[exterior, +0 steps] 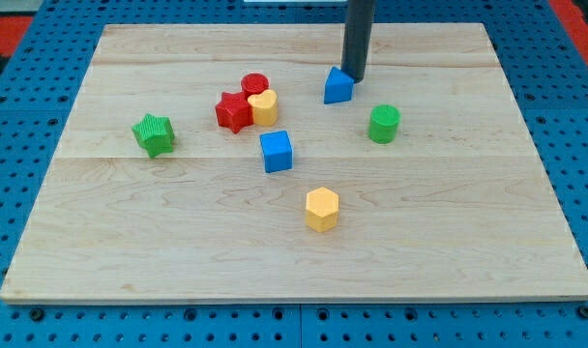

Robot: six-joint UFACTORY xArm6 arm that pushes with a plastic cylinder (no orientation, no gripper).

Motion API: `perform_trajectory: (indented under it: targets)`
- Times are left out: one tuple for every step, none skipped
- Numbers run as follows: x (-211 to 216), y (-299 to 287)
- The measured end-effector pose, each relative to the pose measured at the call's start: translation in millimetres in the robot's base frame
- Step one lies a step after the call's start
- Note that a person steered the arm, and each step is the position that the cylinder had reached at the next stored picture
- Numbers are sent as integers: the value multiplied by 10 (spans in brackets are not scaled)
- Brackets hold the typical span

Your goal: Push the blue triangle closer to the yellow heart

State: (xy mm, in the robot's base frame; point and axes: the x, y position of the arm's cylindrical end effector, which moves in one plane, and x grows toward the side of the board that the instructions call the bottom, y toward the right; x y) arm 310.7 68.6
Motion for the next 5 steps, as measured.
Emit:
perform_trajectory:
  targets:
    - [147,-116]
    - [227,-206]
    - [248,-270]
    - [248,-503]
    - [252,-491]
